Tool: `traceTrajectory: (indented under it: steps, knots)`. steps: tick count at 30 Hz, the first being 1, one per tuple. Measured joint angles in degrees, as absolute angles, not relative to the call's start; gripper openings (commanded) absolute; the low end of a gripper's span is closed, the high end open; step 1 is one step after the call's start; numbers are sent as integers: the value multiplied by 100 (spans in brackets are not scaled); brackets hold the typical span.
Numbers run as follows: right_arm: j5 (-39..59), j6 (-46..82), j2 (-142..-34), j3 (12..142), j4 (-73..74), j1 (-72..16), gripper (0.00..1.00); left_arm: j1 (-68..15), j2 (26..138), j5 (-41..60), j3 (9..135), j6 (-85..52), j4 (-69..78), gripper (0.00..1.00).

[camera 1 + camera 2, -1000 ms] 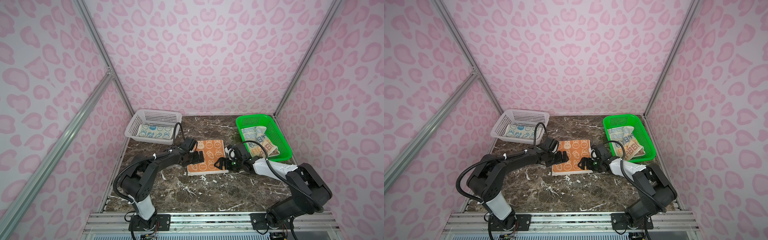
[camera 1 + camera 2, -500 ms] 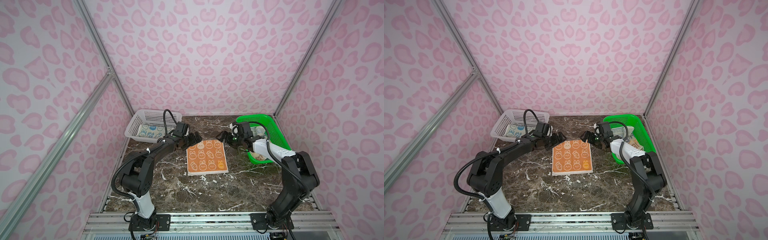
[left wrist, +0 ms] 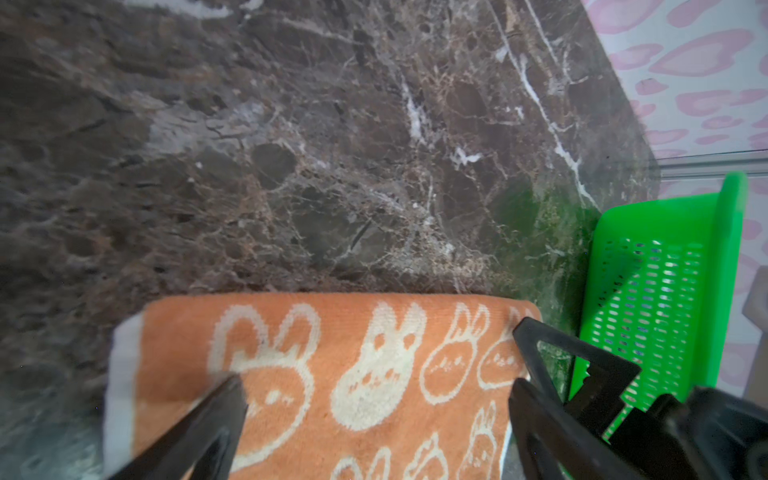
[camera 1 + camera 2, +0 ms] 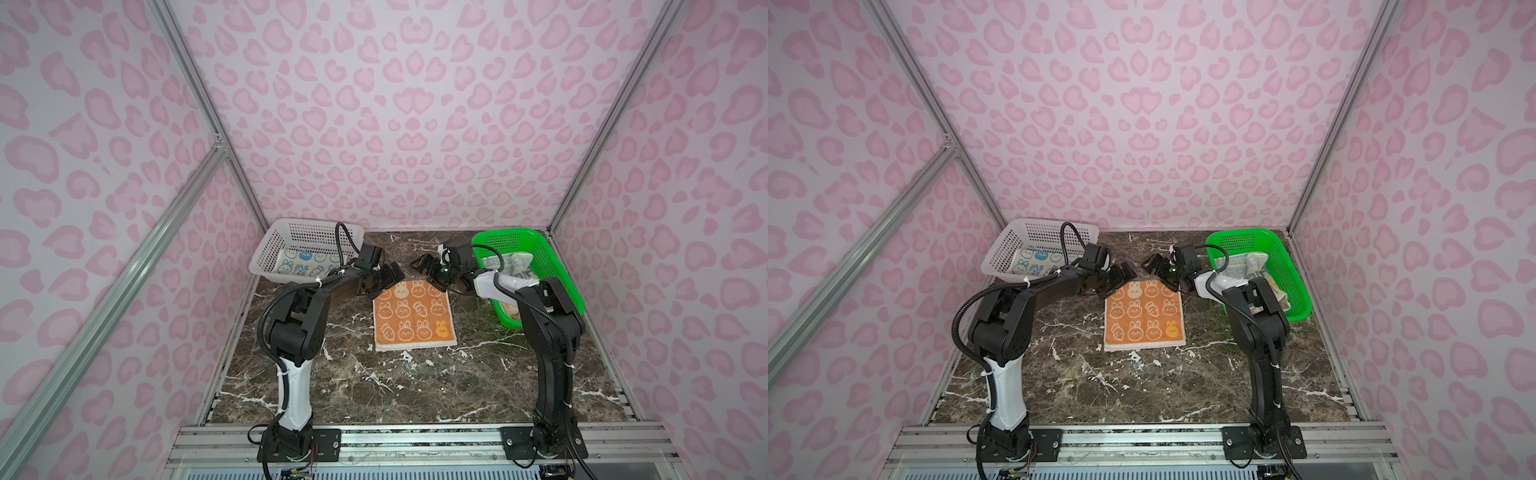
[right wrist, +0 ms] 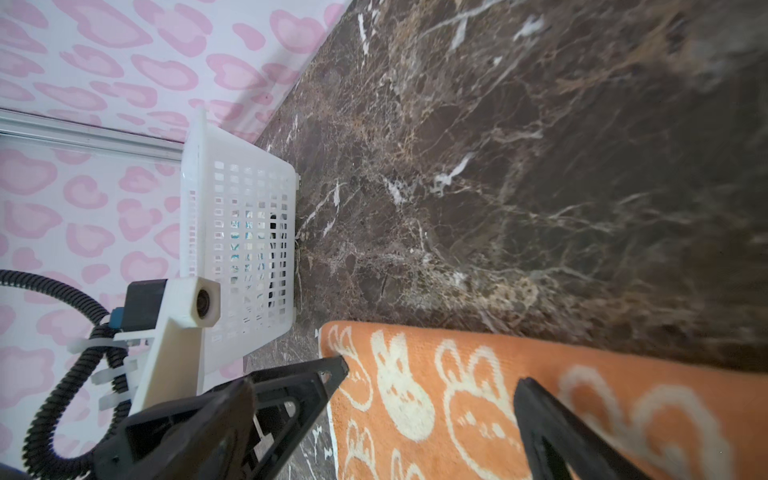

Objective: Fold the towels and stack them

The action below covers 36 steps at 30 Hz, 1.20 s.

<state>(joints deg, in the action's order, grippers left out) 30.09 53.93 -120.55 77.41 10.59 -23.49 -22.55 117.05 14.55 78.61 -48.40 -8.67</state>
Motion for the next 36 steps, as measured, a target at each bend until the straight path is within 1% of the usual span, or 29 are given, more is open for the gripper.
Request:
traceTrajectory:
  steps: [4, 10, 14, 29, 36]
  knots:
    - [3153, 5647, -12390, 7747, 1367, -2346, 99, -2217, 11782, 1400, 7813, -4788, -683, 100]
    - [3267, 5636, -12470, 7723, 1623, -2241, 99, -2150, 11751, 1398, 7502, -4672, -132, 100]
    - [3312, 5452, -12470, 7732, 1544, -2130, 99, -2099, 11740, 1435, 7354, -4615, 161, 100]
    - [3103, 4265, -12175, 7839, 336, -1907, 99, -2086, 11441, 1452, 6639, -4493, 884, 99]
    - [2792, 3776, -12011, 7924, -303, -1907, 99, -2263, 11275, 1194, 6617, -4397, 569, 98]
